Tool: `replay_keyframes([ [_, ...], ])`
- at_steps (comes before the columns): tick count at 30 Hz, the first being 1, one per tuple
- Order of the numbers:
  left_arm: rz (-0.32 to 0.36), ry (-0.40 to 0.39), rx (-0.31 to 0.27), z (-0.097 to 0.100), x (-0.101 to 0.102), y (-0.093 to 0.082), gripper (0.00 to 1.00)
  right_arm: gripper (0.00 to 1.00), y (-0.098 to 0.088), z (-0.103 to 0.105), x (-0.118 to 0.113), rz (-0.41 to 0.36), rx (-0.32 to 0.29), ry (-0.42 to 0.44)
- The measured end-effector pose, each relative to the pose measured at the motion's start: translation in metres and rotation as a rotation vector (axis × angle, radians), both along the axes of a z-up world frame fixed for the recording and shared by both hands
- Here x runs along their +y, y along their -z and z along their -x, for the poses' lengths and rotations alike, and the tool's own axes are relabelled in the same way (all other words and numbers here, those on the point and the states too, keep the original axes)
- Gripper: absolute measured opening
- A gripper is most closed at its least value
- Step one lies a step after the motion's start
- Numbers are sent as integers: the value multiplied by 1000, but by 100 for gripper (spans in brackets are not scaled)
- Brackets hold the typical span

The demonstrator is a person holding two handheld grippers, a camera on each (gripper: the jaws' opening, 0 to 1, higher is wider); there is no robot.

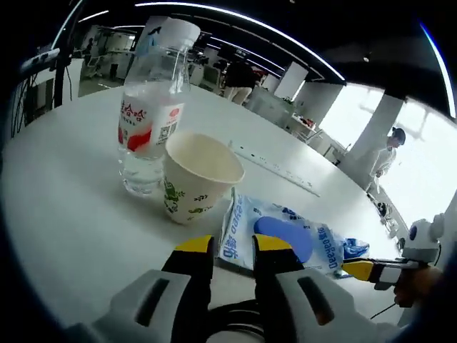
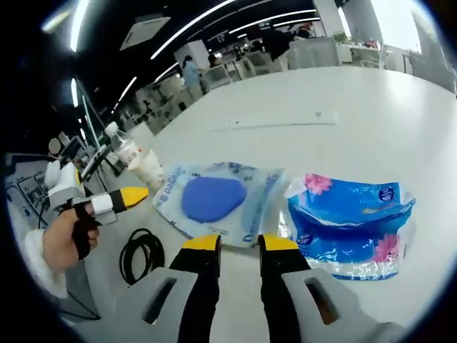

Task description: Arrange the tabletop items into an orderly group along one side of the table until the central work area is clear of visible clutter.

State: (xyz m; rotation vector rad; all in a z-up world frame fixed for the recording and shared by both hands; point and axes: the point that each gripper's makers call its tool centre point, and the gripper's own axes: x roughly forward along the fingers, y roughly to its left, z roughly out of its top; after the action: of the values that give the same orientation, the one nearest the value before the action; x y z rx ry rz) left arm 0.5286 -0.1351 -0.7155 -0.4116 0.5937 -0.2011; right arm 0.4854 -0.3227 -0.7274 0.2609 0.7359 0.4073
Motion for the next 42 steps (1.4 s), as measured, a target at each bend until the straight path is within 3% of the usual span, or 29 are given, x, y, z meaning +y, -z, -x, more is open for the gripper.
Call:
replay_keyframes([
  [3,1,-9,-23,6,2,-12,35,31,-6,3,4,-33,-17,-5],
  [7,5,-18,-71,15,6,-26,45,55,-21,14,6,-64,-70,-48],
  [12,-25,-20,-94,30,7,-31,63,69,-28,33,-8,-90,-94,-26],
  [14,-37,-17,-100,39,7,-33,65,73,-28,37,-12,-92,-94,-22],
  [25,-52,-33,-129,62,18,-51,69,74,-41,60,-32,-95,-121,6],
  [30,-53,-36,-118,75,20,-45,67,74,-40,72,-39,-105,-162,20],
  [32,-53,-26,-100,81,22,-39,67,74,-38,82,-44,-99,-151,21],
  [35,-72,-13,-91,83,24,-29,67,75,-48,90,-54,-78,-189,20],
  [42,-75,-13,-49,88,24,-21,64,74,-48,93,-70,-91,-171,85],
])
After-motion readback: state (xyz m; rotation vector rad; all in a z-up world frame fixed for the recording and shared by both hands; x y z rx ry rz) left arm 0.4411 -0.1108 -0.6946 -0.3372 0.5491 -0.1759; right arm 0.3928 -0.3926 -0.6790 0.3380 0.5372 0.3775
